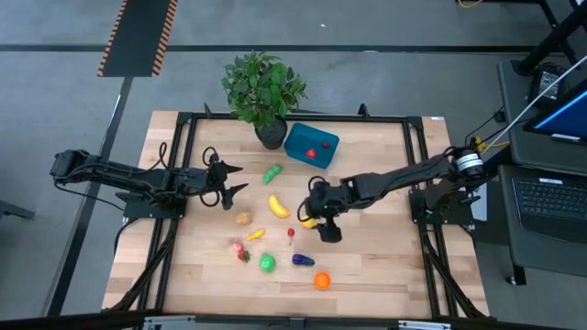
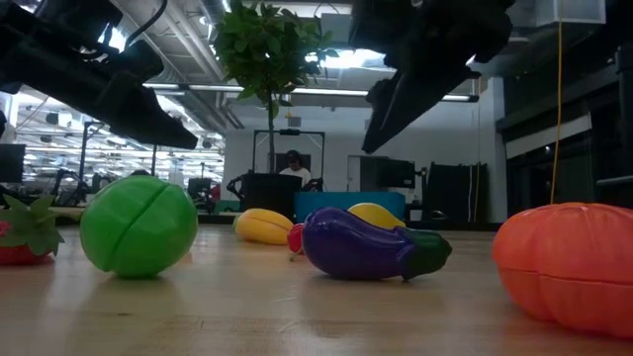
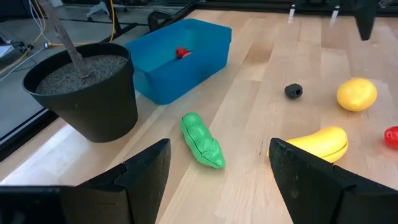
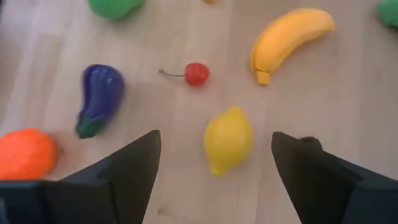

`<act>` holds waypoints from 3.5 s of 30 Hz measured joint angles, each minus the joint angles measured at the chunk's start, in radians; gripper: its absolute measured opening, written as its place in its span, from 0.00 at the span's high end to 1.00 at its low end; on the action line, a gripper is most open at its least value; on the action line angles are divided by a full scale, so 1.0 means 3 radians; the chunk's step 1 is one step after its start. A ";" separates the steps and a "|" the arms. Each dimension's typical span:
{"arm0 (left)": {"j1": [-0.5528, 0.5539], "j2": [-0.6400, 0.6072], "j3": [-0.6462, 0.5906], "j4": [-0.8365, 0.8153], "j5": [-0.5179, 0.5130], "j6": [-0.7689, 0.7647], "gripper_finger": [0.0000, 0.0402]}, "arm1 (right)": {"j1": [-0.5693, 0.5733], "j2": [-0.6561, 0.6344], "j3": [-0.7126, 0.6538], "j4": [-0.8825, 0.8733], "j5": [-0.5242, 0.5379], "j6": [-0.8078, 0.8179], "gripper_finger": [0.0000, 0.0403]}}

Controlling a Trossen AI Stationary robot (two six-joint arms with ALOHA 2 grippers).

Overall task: Pick and placing Produce into tupperware
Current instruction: Put the yellow lemon into the blue container

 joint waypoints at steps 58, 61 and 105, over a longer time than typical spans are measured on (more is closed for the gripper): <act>-0.0021 -0.0001 0.0000 -0.0021 0.0027 -0.0005 0.34 | 0.0015 0.0842 -0.0005 0.0351 0.0045 0.0102 0.24; -0.0021 -0.0001 0.0000 -0.0021 0.0027 -0.0005 0.34 | 0.0015 0.0842 -0.0005 0.0354 0.0053 0.0032 0.24; -0.0022 0.0000 0.0000 -0.0022 0.0025 -0.0003 0.34 | -0.0067 0.0527 0.0070 0.0224 0.0033 0.0219 0.46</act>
